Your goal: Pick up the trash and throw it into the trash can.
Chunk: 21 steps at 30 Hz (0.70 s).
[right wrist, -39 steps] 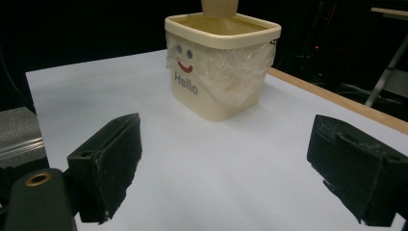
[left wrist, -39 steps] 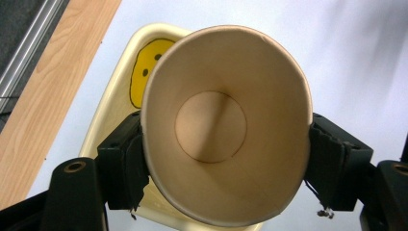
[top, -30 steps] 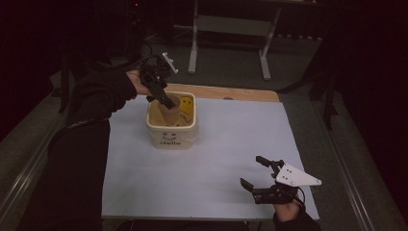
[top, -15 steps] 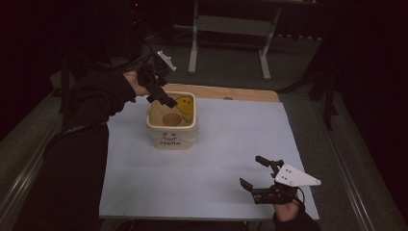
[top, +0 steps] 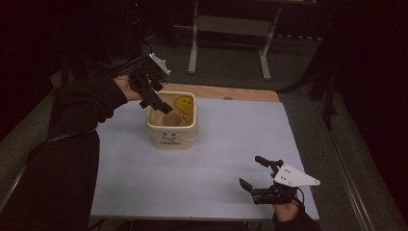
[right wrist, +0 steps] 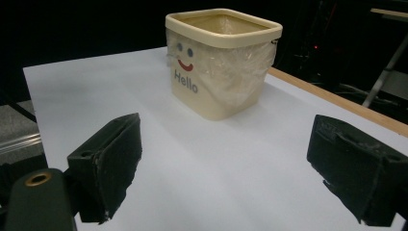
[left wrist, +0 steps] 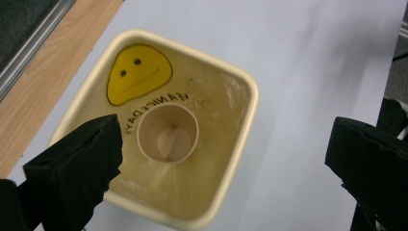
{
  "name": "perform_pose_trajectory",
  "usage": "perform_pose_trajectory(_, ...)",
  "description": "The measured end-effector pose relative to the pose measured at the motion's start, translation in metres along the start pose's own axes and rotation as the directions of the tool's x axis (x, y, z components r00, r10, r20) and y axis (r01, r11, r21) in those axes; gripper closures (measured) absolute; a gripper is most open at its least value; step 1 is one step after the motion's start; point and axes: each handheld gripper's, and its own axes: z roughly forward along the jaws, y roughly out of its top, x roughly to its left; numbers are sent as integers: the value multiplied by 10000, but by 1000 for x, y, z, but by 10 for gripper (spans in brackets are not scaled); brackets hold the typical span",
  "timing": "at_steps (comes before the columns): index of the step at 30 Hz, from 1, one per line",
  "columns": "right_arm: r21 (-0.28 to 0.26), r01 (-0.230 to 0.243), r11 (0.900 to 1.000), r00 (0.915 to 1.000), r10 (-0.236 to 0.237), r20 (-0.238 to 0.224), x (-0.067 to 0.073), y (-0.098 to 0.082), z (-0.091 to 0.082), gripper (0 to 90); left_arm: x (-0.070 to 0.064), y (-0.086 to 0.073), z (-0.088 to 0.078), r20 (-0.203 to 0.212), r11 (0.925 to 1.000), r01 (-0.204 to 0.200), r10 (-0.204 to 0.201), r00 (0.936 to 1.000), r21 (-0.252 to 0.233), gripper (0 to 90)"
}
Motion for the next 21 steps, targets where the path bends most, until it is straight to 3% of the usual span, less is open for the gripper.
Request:
perform_pose_trajectory(7,14,-7,10000,10000,7,2,0,0,0,117,-4,-11,-4,76,9997,108,-106,9999,-204,4)
perform_pose_trajectory(21,64,75,10000,10000,-75,-6,1,1,2,117,-14,-55,-16,107,9960,458,-452,9989,-766,3)
